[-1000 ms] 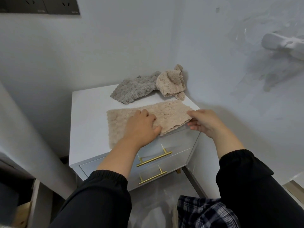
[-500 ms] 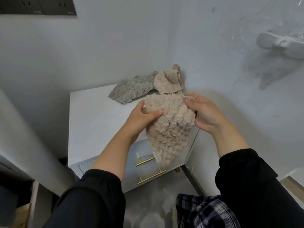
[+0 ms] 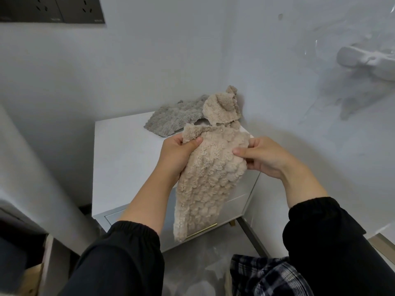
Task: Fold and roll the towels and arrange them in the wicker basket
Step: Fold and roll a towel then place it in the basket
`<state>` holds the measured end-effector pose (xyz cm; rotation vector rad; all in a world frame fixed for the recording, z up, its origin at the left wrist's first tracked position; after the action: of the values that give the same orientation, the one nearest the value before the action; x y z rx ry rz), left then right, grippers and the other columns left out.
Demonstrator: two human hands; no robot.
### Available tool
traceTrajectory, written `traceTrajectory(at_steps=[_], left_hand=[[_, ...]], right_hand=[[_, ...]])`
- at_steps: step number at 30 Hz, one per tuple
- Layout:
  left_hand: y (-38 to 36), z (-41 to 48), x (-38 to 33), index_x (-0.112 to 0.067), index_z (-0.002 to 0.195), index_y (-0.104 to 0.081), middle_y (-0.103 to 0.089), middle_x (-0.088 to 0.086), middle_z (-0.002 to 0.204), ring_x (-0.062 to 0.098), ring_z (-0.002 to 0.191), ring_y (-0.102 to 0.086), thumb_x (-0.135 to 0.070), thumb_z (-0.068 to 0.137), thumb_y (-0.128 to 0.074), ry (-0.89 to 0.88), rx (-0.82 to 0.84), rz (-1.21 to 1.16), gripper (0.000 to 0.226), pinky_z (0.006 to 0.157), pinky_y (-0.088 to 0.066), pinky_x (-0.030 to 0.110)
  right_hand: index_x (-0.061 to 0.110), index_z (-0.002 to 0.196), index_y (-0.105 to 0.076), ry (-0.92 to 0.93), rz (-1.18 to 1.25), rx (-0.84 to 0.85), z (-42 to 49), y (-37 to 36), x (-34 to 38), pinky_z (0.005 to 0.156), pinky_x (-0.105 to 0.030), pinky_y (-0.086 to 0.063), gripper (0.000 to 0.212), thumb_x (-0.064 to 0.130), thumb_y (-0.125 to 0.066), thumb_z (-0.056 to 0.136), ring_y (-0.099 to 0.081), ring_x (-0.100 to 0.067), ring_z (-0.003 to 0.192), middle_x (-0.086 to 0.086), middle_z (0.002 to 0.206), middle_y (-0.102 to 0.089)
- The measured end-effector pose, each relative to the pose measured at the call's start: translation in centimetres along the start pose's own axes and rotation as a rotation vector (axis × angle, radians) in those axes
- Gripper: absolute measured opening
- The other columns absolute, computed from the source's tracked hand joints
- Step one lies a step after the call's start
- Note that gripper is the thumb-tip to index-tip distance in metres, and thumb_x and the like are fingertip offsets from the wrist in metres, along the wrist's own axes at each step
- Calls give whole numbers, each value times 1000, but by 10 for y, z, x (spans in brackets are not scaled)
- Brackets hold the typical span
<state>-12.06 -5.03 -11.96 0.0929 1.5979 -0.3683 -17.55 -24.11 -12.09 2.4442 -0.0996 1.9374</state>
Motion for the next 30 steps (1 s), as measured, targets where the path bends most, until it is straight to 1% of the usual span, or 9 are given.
traceTrajectory(at_steps=[3,5,10,14,18,21,23,26,30], left_hand=[[9,5,-5,-9,82,-71,-69,2,72,14,61,-62,-22,86,-69,-92,-61,346,14,53,-45,23],[17,9,-7,-4,80,-70,-64,2,66,13,58,-57,-26,82,-74,-101,-59,452,22,54,-42,23],[30,12,2,-4,97,-72,-71,9,88,18,80,-65,5,76,-73,41,223,523,23,80,-55,31],[39,17,3,12,86,-65,-57,13,71,17,61,-50,-5,77,-75,24,74,656,23,61,-45,30],[41,17,-5,-7,71,-69,-50,2,56,15,48,-35,-10,80,-71,20,-54,554,10,50,-30,24],[37,13,-6,-8,82,-65,-57,2,47,12,36,-47,-1,87,-61,79,-69,338,9,39,-36,18],[34,11,-5,-7,93,-59,-69,9,61,14,47,-63,1,90,-55,140,-60,145,10,45,-49,20],[35,14,0,-8,92,-59,-74,15,82,20,69,-73,-6,94,-47,238,-71,-28,12,61,-58,26],[37,21,8,-5,93,-60,-74,17,87,25,82,-73,-27,97,-43,332,-59,-128,28,72,-59,30]], right_hand=[[3,80,-69,30,-105,-153,4,6,0,55,-25,-55,2,4,-69,81,-61,-19,64,-4,66,-70],[-3,79,-68,64,-172,-220,5,8,2,41,-19,-42,12,8,-71,81,-50,-14,48,-3,53,-60],[-1,74,-63,81,-303,-281,7,8,0,34,-17,-27,16,10,-71,83,-36,-8,30,1,35,-45],[-3,75,-57,62,-256,-288,12,7,-4,36,-19,-31,24,15,-70,85,-37,-14,30,-3,37,-47],[-8,76,-63,127,-258,-373,18,8,2,43,-23,-20,31,21,-74,82,-24,-16,43,-1,47,-33],[3,81,-62,130,-189,-364,22,6,4,45,-22,-14,21,21,-72,83,-17,-15,43,5,43,-26],[3,84,-60,99,-112,-323,23,2,3,41,-19,-21,16,18,-67,87,-22,-12,34,5,38,-33],[6,78,-58,46,6,-250,23,-4,3,41,-21,-44,15,12,-59,92,-49,-11,34,-3,48,-60],[3,108,-62,-22,172,-124,29,-10,1,65,-28,-59,19,9,-46,98,-73,-22,78,-17,92,-73]])
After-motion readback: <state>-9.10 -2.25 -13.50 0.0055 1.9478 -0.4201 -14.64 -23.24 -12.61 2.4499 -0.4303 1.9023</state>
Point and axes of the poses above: each hand's wrist, its own z-axis towards the middle knuckle, its own y-axis out of the back of the hand, x = y × z, the point moved 5 cm from there along z, towards the middle knuckle
